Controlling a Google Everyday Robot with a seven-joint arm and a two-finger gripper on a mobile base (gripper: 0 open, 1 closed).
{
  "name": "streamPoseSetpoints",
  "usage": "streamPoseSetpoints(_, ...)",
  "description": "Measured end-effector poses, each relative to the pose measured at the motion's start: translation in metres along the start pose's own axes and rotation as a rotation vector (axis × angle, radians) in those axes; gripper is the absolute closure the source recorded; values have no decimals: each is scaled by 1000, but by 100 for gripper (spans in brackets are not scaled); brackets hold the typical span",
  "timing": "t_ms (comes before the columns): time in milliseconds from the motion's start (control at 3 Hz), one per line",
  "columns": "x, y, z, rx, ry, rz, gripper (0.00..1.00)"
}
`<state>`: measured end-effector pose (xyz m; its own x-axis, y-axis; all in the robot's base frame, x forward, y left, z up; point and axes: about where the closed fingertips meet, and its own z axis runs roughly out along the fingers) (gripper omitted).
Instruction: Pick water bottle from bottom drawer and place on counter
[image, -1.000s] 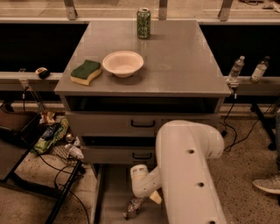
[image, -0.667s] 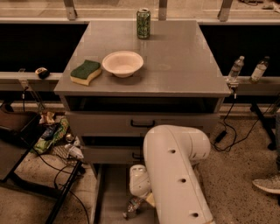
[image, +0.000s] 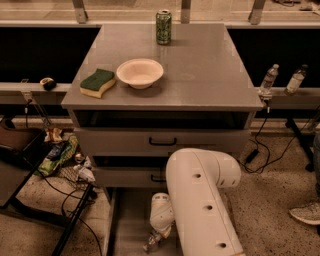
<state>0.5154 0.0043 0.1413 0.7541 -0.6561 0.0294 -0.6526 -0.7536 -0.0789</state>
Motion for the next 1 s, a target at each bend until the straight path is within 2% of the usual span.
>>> streamPoseSetpoints(333, 0, 0, 0, 3, -1, 0, 80)
streamPoseSetpoints(667, 0, 0, 0, 3, -1, 0, 100)
streamPoseSetpoints(1000, -1, 1, -1, 4, 4, 4, 100)
